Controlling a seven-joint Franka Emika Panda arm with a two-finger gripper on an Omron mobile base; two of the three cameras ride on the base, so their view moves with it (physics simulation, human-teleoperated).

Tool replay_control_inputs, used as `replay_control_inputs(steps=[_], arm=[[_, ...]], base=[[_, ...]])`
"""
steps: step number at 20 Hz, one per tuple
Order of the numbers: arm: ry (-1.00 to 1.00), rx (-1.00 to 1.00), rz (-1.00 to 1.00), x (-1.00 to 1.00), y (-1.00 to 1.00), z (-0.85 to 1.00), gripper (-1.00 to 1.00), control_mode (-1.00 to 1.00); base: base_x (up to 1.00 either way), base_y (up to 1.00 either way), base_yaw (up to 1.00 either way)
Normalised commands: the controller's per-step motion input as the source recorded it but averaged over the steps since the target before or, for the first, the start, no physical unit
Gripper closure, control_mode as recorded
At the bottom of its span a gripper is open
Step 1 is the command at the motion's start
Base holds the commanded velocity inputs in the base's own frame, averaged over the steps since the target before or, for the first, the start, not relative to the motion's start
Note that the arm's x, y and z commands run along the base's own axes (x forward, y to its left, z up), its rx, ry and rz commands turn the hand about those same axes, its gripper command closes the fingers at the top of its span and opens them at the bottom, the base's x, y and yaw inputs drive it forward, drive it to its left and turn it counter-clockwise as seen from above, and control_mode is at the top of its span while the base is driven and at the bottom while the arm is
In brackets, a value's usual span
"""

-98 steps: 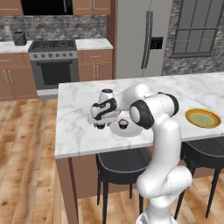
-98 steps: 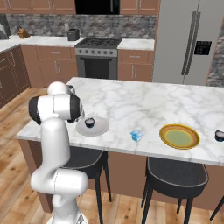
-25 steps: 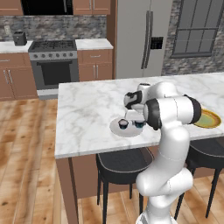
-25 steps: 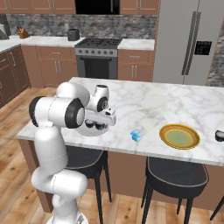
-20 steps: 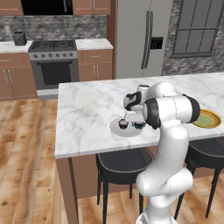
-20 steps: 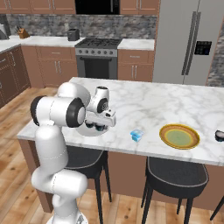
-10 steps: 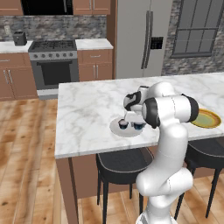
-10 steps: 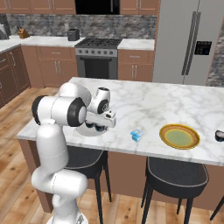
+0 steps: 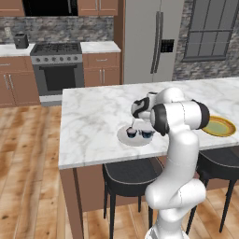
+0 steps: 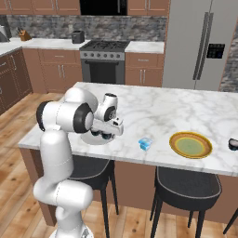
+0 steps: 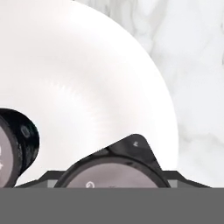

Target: Place two yogurt containers on each plate.

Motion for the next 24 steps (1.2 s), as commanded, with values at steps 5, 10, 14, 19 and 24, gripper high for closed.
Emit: replay_control_inputs(steps=[5, 10, 14, 19, 24], arm=[[-0.03, 0.01, 0.00, 0.06, 0.00, 0.00, -1.00, -1.00], [-0.05, 0.03, 0.00, 0.01, 0.03, 0.00, -1.00, -1.00], [-0.10, 0.03, 0.00, -0.03, 0.05, 0.07, -1.00, -1.00], [-0.10, 0.00, -0.01, -0.21, -0.02, 0.39, -1.00, -1.00], [-0.01, 0.00, -0.10, -0.29, -0.31, 0.45, -1.00, -1.00]], base=[[0.00, 0.00, 0.00], [0.00, 0.00, 0.00], [0.00, 0.00, 0.00], [0.00, 0.00, 0.00], [0.00, 0.00, 0.00]])
